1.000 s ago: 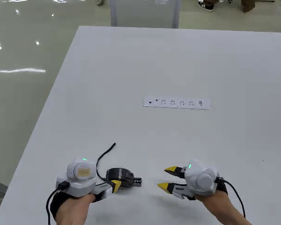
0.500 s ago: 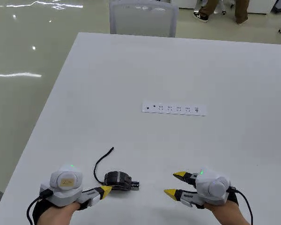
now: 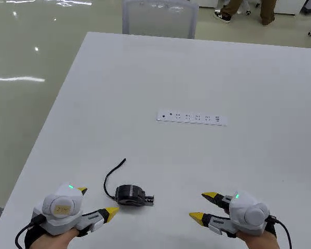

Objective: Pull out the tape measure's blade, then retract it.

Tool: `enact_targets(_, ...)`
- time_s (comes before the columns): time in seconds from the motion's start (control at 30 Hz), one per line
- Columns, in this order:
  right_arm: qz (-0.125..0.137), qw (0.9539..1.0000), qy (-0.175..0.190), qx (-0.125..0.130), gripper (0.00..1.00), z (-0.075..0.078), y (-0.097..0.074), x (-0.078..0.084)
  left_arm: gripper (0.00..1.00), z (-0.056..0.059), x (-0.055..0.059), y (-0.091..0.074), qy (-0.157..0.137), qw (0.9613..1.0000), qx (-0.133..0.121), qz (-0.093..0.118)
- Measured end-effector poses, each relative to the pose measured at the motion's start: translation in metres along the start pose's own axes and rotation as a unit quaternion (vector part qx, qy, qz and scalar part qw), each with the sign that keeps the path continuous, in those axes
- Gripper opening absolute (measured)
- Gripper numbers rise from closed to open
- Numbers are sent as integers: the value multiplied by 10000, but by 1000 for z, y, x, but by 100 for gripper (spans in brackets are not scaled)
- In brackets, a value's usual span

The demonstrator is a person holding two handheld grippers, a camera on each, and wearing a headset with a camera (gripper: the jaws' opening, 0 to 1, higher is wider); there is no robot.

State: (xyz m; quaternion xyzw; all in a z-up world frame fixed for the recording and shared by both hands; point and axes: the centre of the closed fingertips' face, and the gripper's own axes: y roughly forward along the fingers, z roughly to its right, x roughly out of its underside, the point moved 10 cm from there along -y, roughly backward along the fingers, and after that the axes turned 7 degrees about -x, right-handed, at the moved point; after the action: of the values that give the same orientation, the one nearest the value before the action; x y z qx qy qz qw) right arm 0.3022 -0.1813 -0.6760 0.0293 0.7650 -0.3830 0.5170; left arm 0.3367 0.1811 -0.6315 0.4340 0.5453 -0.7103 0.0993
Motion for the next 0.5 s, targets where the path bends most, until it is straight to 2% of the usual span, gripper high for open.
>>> enact_targets(0.07,13,10000,28,28,44,-1,-2,1,63,0,1,-1,12,10000,10,3)
enact_targets(0.1,167,9993,286,183,46,-10,-18,10,63,1,5,-8,197,9998,66,70)
enact_targets(0.13,239,9986,413,226,47,-14,-24,13,63,1,6,-11,252,9996,68,107)
enact_targets(0.27,337,9970,627,296,54,-22,-32,18,64,0,9,-16,220,9995,108,173)
enact_targets(0.5,380,9945,859,472,63,-36,-47,28,67,-1,20,-21,391,9989,134,206)
